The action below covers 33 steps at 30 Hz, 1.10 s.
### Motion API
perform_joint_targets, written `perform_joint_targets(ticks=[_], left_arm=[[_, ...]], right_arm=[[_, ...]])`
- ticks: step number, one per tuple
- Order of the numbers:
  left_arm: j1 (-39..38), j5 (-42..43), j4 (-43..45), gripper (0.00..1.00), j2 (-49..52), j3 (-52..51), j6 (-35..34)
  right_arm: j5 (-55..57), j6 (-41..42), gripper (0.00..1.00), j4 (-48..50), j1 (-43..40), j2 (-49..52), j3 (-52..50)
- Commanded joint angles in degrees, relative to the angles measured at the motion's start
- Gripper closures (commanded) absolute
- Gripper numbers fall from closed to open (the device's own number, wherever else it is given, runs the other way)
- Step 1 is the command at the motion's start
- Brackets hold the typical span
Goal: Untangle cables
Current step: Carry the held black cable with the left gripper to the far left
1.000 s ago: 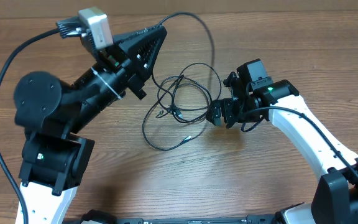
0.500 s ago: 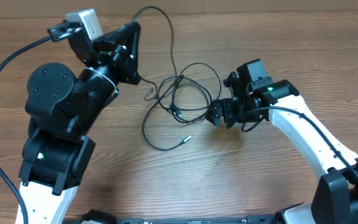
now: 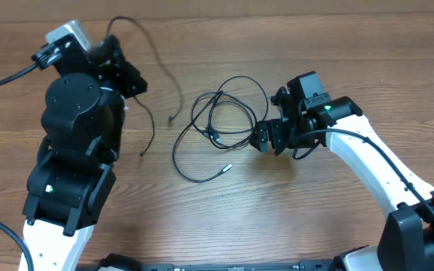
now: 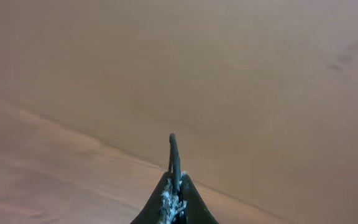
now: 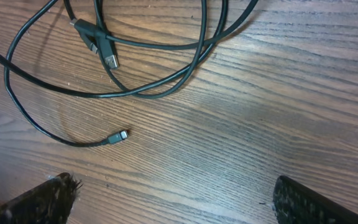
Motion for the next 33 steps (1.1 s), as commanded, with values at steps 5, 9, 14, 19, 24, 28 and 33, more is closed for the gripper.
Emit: perform_joint_targets(ticks=[5, 9, 14, 19, 24, 28, 33], left_arm=[[2.25, -17.53, -0.31, 0.96, 1.86, 0.83, 3.39], [5.97, -17.73, -0.52, 0.96, 4.13, 0.81, 8.76], [10.51, -17.73, -1.55, 0.96, 8.13, 0.83, 13.2], [14.82, -17.62, -1.97, 0.96, 12.66, 0.81, 13.7], [19.87, -16.59, -1.97, 0.96, 17.0, 0.83, 13.66], [25.2, -12.24, -2.43, 0.96, 20.15, 0.81, 13.66], [31.58, -6.51, -5.79, 0.96, 23.82, 0.81, 13.29]], right_arm=[[0.13, -0.26, 0.0, 0.31, -0.17, -1.09, 1.16], [0.13, -0.26, 0.0, 0.28, -0.17, -1.09, 1.16], [0.13, -0.26, 0.0, 0.31, -0.17, -1.09, 1.16], [0.13, -0.26, 0.0, 0.31, -0.17, -1.09, 1.16], [0.13, -0.26, 0.0, 0.31, -0.17, -1.09, 1.16], [0.13, -0.26, 0.0, 0.31, -0.17, -1.09, 1.16], [0.13, -0.26, 0.0, 0.31, -0.17, -1.09, 1.16]])
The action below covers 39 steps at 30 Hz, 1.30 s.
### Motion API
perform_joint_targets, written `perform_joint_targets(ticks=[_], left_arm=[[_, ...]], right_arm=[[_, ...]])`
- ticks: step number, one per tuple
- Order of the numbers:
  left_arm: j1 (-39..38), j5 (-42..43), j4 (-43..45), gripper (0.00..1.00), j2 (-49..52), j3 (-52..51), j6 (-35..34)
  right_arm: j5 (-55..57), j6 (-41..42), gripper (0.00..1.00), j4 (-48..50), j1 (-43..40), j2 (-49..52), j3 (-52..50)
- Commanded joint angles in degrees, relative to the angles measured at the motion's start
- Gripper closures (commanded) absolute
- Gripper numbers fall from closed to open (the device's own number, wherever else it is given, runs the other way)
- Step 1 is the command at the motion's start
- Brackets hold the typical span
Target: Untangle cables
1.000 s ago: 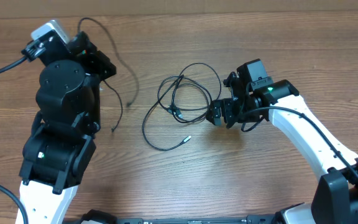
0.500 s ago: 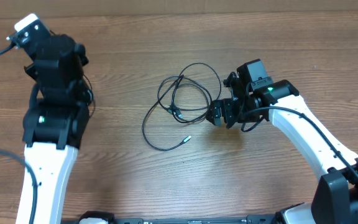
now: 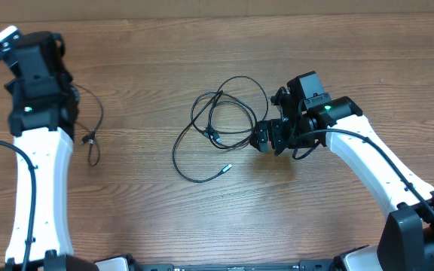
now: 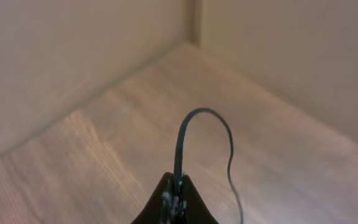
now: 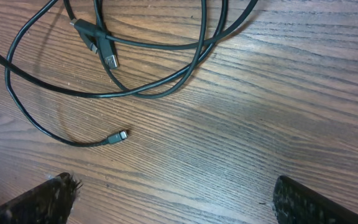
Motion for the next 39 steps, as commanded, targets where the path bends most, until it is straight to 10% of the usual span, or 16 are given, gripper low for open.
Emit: perform_joint_targets(ticks=[1, 20, 27, 39], left_arm=[[3.89, 4.02, -2.19, 0.96, 2.43, 0.81, -0.24], [18.56, 4.15, -18.01, 0.89, 18.69, 0.81, -13.6], [19.74, 7.3, -19.5, 0.17, 21.11, 0.83, -9.84], [19.54, 20.04, -27.96, 0.0, 21.11, 9.77, 1.77]], right_arm=[[0.15, -0.24, 0.0, 0.24, -0.17, -1.09, 1.16], [0.15, -0.24, 0.0, 0.26, -0.17, -1.09, 1.16], [0.15, -0.24, 0.0, 0.26, -0.17, -1.09, 1.16], [0.15, -0.24, 0.0, 0.26, -0.17, -1.09, 1.16]])
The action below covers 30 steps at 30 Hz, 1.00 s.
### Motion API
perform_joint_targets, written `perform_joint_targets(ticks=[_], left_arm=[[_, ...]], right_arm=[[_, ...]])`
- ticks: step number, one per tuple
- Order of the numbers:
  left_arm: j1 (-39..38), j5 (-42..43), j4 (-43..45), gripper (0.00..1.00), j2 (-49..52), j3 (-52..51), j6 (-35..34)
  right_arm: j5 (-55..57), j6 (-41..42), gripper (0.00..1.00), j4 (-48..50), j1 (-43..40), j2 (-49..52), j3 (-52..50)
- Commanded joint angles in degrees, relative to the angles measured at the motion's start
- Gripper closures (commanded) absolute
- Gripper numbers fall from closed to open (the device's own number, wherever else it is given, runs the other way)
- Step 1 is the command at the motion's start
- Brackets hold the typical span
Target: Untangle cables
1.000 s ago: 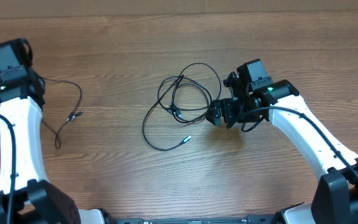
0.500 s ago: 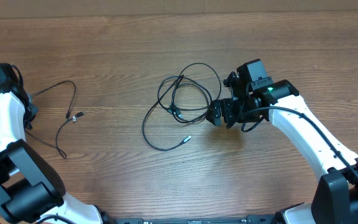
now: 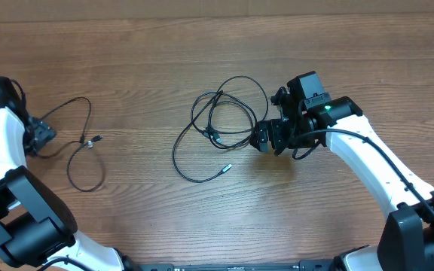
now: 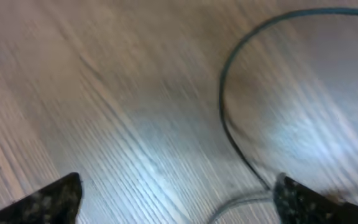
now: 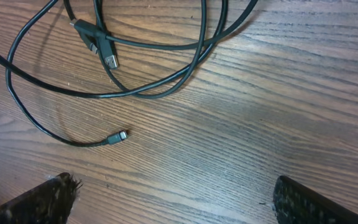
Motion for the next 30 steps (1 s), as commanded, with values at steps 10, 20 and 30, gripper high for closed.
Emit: perform_joint_targets(ticks=[10, 20, 30], left_arm=[[-0.31, 26.47, -7.54, 0.61, 0.2, 9.99, 8.81], [-2.05, 26.27, -0.11, 0.77, 0.2, -0.76, 9.38], [-2.8, 27.47, 3.5, 0.35, 0.2, -5.81, -19.39]], right_arm=[[0.13, -0.26, 0.0, 0.28, -0.17, -1.09, 1.16], [0.13, -0.26, 0.0, 0.28, -0.17, -1.09, 1.16], [0.13, -0.26, 0.0, 0.28, -0.17, -1.09, 1.16]])
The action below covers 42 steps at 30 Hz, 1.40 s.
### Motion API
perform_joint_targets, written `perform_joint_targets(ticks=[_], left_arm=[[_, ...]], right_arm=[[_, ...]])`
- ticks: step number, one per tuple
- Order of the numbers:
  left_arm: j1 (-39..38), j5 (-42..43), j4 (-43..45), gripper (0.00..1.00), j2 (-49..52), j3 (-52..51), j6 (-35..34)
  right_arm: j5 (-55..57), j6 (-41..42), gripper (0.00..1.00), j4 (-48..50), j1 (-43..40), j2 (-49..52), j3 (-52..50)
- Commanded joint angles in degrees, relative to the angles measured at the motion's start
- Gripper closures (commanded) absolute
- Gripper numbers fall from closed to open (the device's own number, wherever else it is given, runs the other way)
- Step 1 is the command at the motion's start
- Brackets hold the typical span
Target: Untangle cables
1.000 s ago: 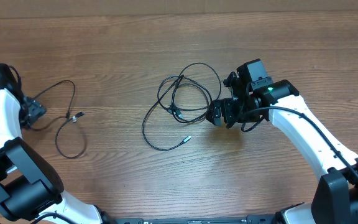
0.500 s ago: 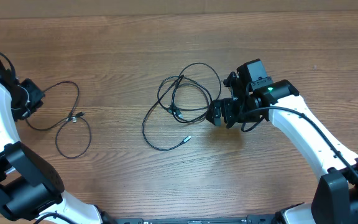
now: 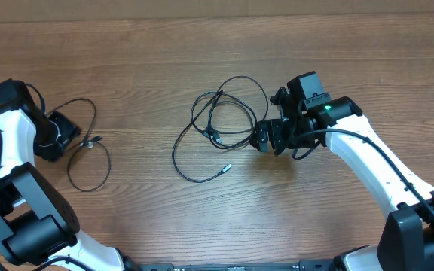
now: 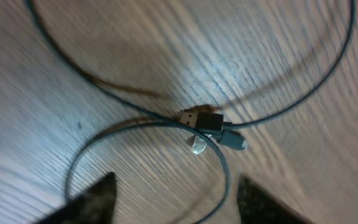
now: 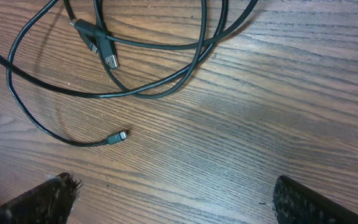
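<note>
A thin black cable lies alone in a loose loop at the table's left. Its USB plug and small plug rest side by side where the strands cross. My left gripper hovers beside that loop, open, nothing between its fingers. A second black cable lies coiled in overlapping loops mid-table, its small plug trailing toward the front and its USB plug inside the loops. My right gripper stands open at the coil's right edge, over bare wood.
Wooden table with a wall along the back edge. The left arm's own supply cable runs down the far left side. The right arm's white links slant in from the front right.
My left gripper, open at the table's far left edge then, now sits a little further right over the separated cable's plugs. The loop has shifted slightly. The right arm has not moved.
My left gripper was shut on a thin cable, held high at the left of the coil. Then it was at the far left, still shut on it. Then it was open with that cable lying on the table, apart from the coil. The right gripper stayed open throughout.
</note>
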Motion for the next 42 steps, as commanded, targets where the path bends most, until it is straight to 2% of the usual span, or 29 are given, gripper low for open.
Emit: perform_joint_targets(ticks=[1, 3, 10, 12, 15, 21, 27, 34, 42], left_arm=[[-0.55, 0.98, 0.2, 0.35, 0.2, -0.31, -18.97], [-0.92, 0.96, -0.07, 0.33, 0.2, -0.5, -28.76], [-4.63, -0.59, 3.34, 0.28, 0.2, -5.11, -51.43], [-5.84, -1.7, 5.9, 0.27, 0.2, -6.14, -54.84], [-7.89, -4.33, 9.57, 0.27, 0.2, -7.02, -56.83], [-10.54, -12.85, 10.99, 0.27, 0.2, -7.02, -60.24], [-10.64, -13.9, 11.37, 0.17, 0.22, -7.02, -61.77], [-10.86, -16.13, 12.07, 0.21, 0.79, -7.06, -61.75], [-10.97, -15.91, 12.15, 0.26, 7.3, -7.06, -61.77]], right_arm=[[0.15, -0.26, 0.0, 0.33, -0.17, -1.09, 1.16], [0.15, -0.26, 0.0, 0.33, -0.17, -1.09, 1.16], [0.15, -0.26, 0.0, 0.33, -0.17, -1.09, 1.16], [0.15, -0.26, 0.0, 0.33, -0.17, -1.09, 1.16], [0.15, -0.26, 0.0, 0.33, -0.17, -1.09, 1.16], [0.15, -0.26, 0.0, 0.33, -0.17, -1.09, 1.16], [0.15, -0.26, 0.0, 0.33, -0.17, -1.09, 1.16], [0.15, -0.26, 0.0, 0.33, -0.17, -1.09, 1.16], [0.15, -0.26, 0.0, 0.33, -0.17, -1.09, 1.16]])
